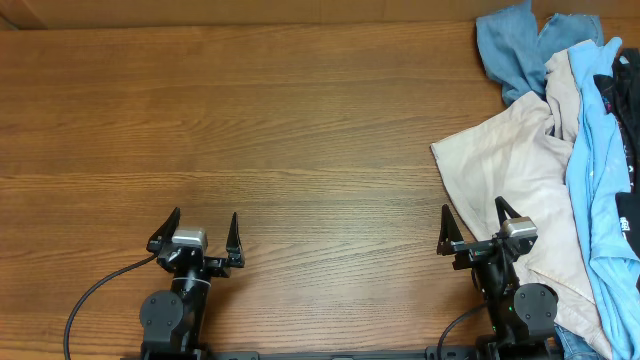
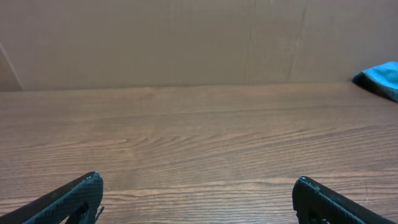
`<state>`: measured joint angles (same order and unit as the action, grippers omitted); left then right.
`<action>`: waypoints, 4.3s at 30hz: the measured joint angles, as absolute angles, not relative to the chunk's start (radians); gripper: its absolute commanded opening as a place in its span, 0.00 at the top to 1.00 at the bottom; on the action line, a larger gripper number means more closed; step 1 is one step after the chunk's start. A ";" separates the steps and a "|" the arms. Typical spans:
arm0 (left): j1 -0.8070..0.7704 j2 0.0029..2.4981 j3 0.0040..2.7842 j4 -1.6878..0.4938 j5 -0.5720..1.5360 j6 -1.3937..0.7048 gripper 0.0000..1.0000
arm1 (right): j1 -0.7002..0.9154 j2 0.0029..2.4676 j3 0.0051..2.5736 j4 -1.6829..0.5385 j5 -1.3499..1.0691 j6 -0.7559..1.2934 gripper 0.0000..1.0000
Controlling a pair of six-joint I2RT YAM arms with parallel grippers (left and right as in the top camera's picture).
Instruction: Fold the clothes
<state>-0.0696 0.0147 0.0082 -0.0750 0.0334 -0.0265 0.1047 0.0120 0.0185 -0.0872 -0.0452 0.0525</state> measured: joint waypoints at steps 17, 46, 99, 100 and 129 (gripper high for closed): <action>-0.070 0.035 0.008 -0.067 0.098 -0.197 0.00 | 0.105 0.012 0.019 -0.087 -0.045 0.052 0.00; -0.070 0.035 0.008 -0.071 0.070 -0.204 0.00 | 0.105 0.012 0.019 -0.087 -0.045 0.052 0.00; -0.070 0.036 0.057 -0.189 0.056 -0.204 0.00 | 0.105 0.047 0.044 -0.189 0.000 0.053 0.00; -0.070 0.036 0.073 -0.227 0.056 -0.204 0.00 | 0.105 0.059 0.056 -0.202 0.004 0.053 0.00; -0.070 0.867 0.950 -0.933 0.052 -0.176 0.00 | 0.079 0.937 1.056 -0.887 0.166 0.159 0.00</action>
